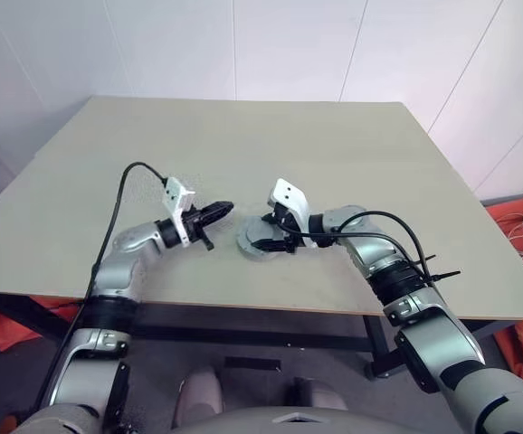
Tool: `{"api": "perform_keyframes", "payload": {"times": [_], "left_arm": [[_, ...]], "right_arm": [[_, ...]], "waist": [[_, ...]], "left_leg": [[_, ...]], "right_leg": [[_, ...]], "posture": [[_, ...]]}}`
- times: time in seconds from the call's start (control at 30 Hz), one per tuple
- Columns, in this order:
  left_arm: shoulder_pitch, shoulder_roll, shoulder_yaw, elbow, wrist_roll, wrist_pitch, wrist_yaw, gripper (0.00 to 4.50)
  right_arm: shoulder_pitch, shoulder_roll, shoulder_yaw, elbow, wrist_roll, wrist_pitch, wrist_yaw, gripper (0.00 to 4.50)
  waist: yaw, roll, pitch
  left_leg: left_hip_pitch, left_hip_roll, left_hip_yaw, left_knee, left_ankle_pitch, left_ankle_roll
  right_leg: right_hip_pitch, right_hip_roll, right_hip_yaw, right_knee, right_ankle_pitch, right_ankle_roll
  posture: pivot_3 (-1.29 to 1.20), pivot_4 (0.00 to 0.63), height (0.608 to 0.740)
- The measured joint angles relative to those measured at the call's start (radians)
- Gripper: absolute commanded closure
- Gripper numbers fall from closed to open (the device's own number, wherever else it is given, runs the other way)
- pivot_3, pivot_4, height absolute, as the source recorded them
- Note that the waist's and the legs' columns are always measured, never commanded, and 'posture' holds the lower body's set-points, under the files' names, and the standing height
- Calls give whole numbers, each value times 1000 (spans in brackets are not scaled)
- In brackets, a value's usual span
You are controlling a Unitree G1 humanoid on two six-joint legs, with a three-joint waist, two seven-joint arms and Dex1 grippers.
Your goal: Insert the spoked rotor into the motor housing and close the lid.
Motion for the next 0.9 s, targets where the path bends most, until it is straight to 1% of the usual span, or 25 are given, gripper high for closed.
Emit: {"api": "perform_keyframes", "payload": {"times": [0.1,0.23,0.37,0.53,0.73,0.8,0.87,0.9], "left_arm": [[-24,-34,-27,42,34,-8,23,4500],[-35,-56,-66,94,72,3,42,4500],[-41,-43,-103,117,115,41,45,4500],[-55,-36,-103,104,120,101,49,4500],[-60,-37,-104,102,128,115,51,4500],[-60,-39,-104,102,129,116,51,4500],[-63,-39,-104,102,130,122,50,4500],[-65,-40,-104,102,129,126,49,4500]], "right_arm": [[1,2,0,-1,0,0,0,1401],[2,2,0,-4,0,1,-2,1401],[10,2,0,-13,0,3,-6,1401],[13,2,-1,-15,0,6,-7,1401],[13,1,-1,-15,-1,7,-7,1401],[13,1,-1,-19,-2,14,-7,652],[14,0,0,-28,-2,23,-1,49],[17,0,0,-39,0,34,8,17]], "waist": [[-1,0,0],[-1,0,0],[-1,0,0],[-1,0,0],[-1,0,0],[-1,0,0],[0,0,0],[0,0,0]], "left_leg": [[0,0,0,0,0,0],[0,0,0,0,0,0],[0,0,-1,0,0,0],[0,0,-1,0,0,1],[1,0,-1,0,0,1],[1,0,-1,0,0,1],[1,0,-1,0,0,1],[1,0,-1,0,0,1]], "right_leg": [[0,0,0,0,0,0],[0,0,0,0,0,0],[0,0,0,0,0,0],[1,0,0,-1,0,0],[1,0,0,-1,0,0],[1,0,0,-1,0,0],[1,0,0,-1,0,0],[1,0,0,-1,0,0]], "posture": [[0,0,740],[0,0,740],[0,0,740],[0,0,740],[0,0,740],[0,0,740],[0,0,740],[0,0,740]]}}
